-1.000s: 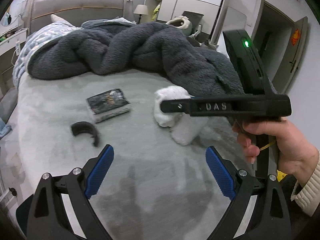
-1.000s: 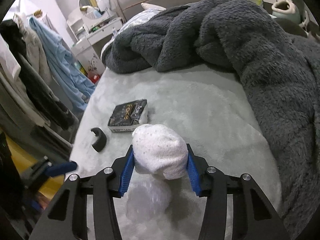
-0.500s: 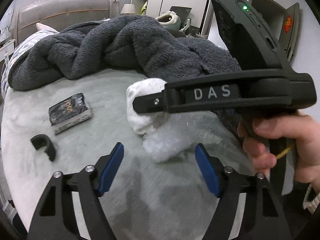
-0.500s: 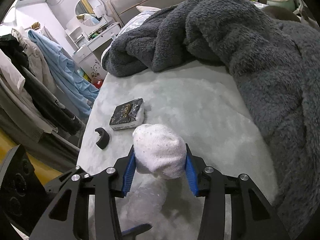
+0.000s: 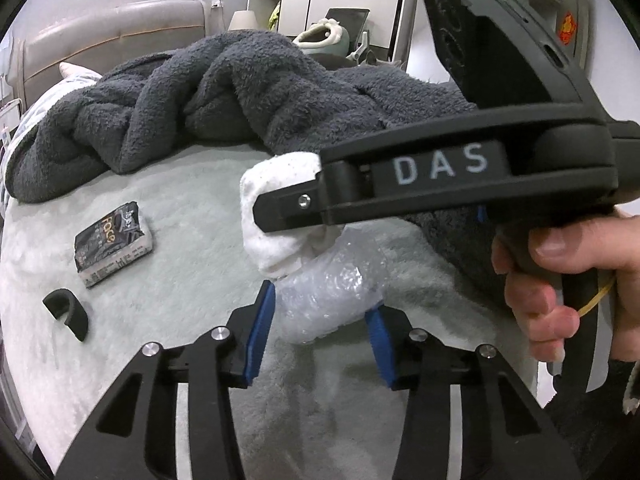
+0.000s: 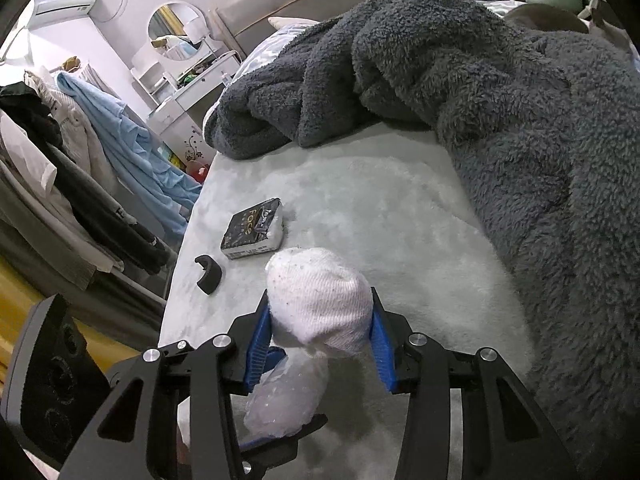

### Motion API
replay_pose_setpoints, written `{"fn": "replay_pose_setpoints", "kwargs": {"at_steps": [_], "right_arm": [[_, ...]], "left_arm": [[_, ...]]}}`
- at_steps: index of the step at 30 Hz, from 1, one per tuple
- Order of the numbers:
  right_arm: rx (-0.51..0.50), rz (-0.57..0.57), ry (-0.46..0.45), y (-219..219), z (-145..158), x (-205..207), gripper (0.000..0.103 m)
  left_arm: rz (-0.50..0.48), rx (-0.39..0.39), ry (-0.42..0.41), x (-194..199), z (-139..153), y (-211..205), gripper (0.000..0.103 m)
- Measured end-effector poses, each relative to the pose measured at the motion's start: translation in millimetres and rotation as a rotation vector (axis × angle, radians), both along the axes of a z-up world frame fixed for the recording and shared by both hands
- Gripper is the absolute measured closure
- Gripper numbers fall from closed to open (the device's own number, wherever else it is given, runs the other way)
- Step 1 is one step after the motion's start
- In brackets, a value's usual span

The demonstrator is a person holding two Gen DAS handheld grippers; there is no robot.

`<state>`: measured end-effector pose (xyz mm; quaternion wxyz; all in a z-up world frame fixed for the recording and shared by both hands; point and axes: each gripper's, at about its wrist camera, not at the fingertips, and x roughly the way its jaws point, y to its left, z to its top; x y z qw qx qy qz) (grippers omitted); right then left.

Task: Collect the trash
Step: 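Grasp a white tissue ball with the right tool while the left tool grasps the bubble-wrap piece, then carry both items to the teal bin and open both tools to drop them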

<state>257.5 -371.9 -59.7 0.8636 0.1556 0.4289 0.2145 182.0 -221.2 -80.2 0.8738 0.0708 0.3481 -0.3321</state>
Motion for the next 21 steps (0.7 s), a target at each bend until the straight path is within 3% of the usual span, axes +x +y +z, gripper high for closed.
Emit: {"fn": "replay_pose_setpoints", "kwargs": {"at_steps": [12,21], "right_arm": [[0.009,-0.037,0.002,8,2,-4,0.058],[0.01,-0.064,-0.011,14,11,-14,0.058]], "left_arm": [[0.024,0.014,-0.031,-20,18,24,0.056],[0.117,0.025,-0.001,-20,25,65,0.056]]}}
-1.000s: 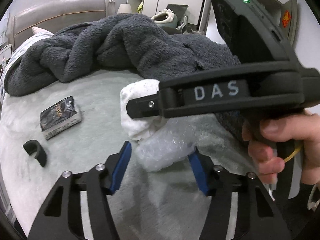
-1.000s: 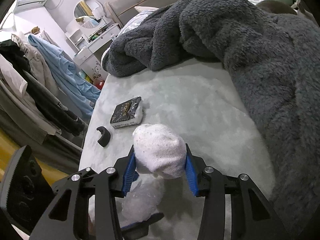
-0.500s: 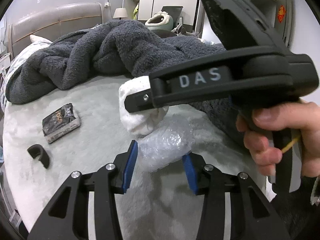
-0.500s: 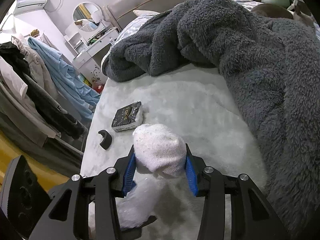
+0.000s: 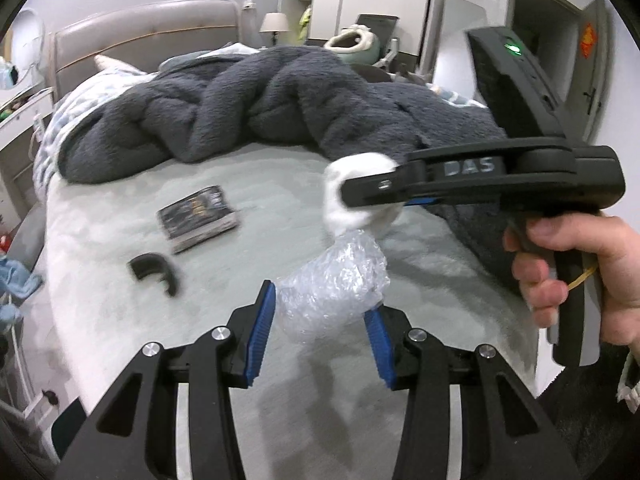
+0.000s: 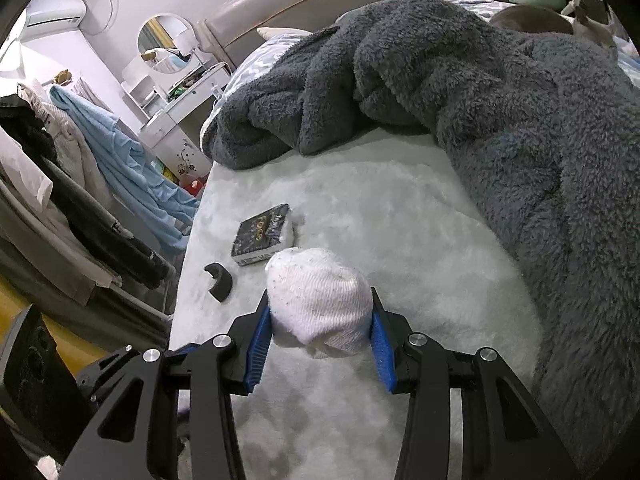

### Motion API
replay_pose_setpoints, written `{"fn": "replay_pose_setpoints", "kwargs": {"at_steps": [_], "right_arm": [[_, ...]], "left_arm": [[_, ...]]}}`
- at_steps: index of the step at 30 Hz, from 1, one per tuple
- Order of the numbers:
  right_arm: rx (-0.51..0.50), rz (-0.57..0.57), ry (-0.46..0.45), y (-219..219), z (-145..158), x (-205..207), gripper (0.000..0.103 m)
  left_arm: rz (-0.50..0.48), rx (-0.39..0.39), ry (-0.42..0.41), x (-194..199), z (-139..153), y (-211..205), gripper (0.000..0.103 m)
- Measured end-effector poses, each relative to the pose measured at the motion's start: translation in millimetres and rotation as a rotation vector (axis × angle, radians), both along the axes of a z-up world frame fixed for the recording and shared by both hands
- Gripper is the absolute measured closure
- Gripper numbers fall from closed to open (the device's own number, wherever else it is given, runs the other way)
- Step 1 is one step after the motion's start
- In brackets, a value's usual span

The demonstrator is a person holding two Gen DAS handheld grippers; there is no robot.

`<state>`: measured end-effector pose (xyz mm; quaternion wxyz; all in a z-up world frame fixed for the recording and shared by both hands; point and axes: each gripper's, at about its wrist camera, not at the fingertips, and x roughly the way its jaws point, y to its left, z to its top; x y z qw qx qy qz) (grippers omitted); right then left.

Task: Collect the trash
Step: 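Carry both items to the teal bin and open both tools to drop them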

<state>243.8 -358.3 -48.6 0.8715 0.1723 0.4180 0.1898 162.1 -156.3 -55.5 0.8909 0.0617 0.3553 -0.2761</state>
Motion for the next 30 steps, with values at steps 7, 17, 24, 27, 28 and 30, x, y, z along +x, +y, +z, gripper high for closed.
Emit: {"fn": "replay_pose_setpoints", "kwargs": {"at_steps": [7,17,24,27,28,30], "right_arm": [[-0.044,0.052,-0.015,37,6,1,0.058],[-0.111,0.139,-0.04,104,15,7,0.058],[-0.15,0.224,-0.083,155,25,5,0.058],[-0.172,0.262,-0.094,175,26,5,0.058],[-0.177,0.271,-0.097,181,26,5,0.058],[-0.187,0.293,-0.102,192,26,6,0.058]], "left_arm": [[0.097,0.015,0.019,2,0,48,0.056],[0.251,-0.029,0.083,8,-5,128,0.056],[0.333,-0.029,0.125,8,-11,171,0.056],[0.369,-0.038,0.154,7,-16,191,0.056],[0.382,-0.043,0.163,8,-18,198,0.056],[0.408,-0.055,0.18,8,-21,212,0.056]]}}
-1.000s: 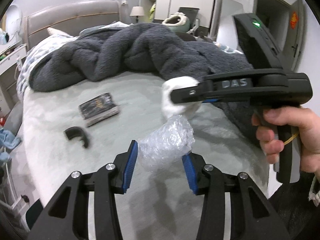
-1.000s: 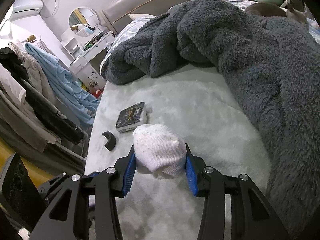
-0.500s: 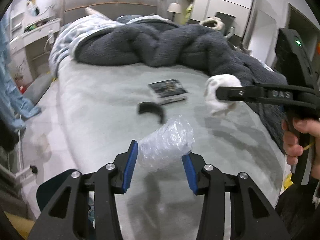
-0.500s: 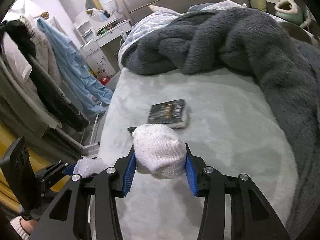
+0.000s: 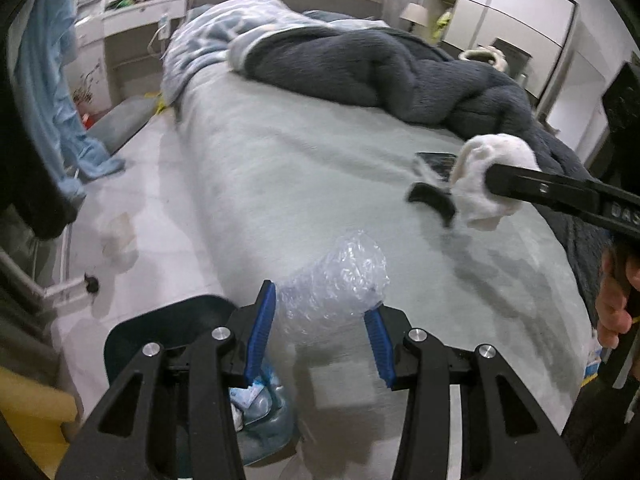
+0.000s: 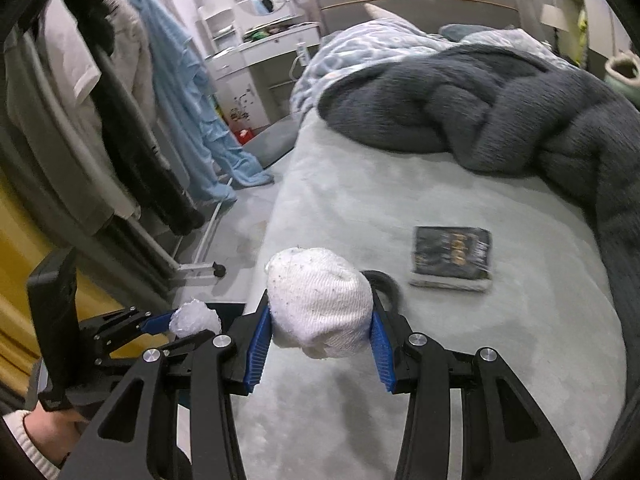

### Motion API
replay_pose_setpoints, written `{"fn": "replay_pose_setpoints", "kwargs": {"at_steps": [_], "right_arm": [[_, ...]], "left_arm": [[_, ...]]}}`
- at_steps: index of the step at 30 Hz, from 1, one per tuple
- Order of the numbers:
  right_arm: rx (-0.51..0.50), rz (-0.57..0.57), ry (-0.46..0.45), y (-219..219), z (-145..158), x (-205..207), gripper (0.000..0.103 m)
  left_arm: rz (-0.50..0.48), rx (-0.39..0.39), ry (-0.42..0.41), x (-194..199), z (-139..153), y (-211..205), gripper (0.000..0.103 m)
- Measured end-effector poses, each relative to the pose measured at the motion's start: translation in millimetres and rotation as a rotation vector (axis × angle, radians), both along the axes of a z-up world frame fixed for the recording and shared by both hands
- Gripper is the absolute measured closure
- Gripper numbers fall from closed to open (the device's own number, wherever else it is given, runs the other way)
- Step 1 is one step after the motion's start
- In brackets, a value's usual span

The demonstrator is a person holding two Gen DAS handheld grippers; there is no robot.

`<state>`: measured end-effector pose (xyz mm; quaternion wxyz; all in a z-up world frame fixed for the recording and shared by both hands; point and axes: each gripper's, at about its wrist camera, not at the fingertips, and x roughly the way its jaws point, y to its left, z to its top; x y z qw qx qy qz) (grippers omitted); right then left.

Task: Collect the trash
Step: 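Carry both items to the teal bin and open both tools to drop them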

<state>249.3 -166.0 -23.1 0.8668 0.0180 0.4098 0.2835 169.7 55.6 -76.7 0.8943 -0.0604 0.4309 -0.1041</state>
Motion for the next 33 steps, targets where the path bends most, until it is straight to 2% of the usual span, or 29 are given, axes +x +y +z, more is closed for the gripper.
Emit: {"fn": "replay_pose_setpoints", "kwargs": {"at_steps": [9,15,23,33], "right_arm": [[-0.046,0.127,-0.019,66,-1,-11,0.058],[-0.096,0.215,-0.041,105,-4,-23,0.058],[-0.127,0.271,-0.016,131,-22,-20,0.058],[-0.173,0.353,0.017,184,-47,-22,0.058]], "left_arm": [[0.091,-0.061,0.081,-4,-20,52,0.056],[0.132,-0.073,0.137,-7,-31,77,0.056],[0.197,-0.082,0.268,-11,-60,112,0.055],[0.23,-0.099,0.375,-23,-87,146,0.055]]}}
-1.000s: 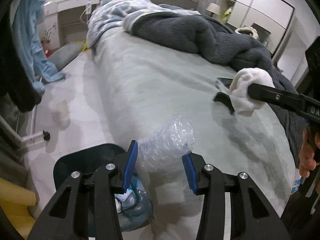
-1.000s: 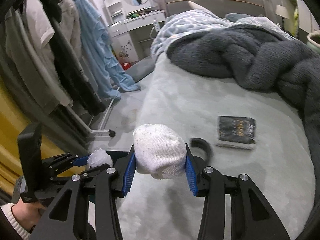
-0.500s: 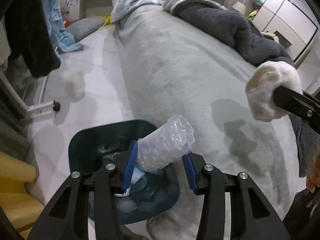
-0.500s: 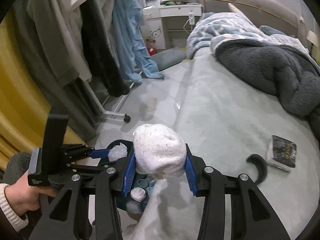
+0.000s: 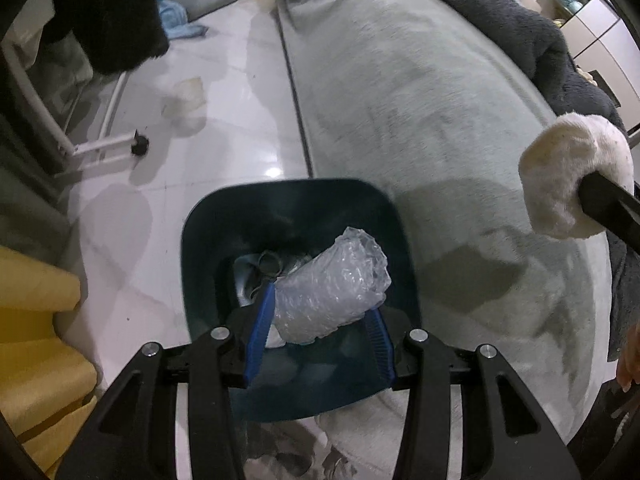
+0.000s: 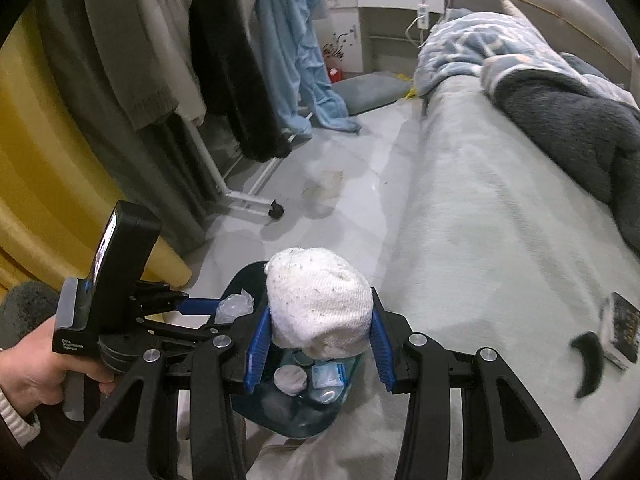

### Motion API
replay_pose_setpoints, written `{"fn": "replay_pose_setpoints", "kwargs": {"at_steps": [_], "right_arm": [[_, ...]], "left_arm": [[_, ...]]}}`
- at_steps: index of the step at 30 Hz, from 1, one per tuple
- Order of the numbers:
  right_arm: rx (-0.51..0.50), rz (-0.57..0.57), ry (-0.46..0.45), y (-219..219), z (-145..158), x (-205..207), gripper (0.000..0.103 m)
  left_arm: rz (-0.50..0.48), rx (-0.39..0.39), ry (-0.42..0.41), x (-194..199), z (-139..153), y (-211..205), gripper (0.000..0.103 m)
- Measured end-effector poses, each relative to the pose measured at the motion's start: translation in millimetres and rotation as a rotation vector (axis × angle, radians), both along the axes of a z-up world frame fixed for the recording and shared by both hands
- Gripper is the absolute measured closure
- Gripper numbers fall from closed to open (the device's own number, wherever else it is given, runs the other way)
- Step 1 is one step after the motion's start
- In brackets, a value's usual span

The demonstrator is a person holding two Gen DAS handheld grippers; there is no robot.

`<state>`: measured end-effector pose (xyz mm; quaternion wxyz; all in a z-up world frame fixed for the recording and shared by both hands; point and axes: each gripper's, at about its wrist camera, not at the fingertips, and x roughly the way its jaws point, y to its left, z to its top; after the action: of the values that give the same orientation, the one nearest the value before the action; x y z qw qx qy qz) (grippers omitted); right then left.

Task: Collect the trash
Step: 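Carry both items to the teal bin and open both tools to drop them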

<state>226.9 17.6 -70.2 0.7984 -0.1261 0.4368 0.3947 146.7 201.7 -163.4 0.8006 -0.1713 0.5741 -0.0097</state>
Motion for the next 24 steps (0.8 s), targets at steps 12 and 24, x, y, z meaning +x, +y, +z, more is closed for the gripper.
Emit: {"fn": "replay_pose_setpoints", "kwargs": {"at_steps": [12,24], "right_arm": [[-0.07,0.05,0.039,31,-29,-1,0.058],[-0.175,0.081,0.09,52,-68,-10,0.058]], "left_arm": [[0.015,-0.019,0.053,-13,-7,28,0.03],[0.071,-0.019,-0.087,-20,36,53,0.015]]}}
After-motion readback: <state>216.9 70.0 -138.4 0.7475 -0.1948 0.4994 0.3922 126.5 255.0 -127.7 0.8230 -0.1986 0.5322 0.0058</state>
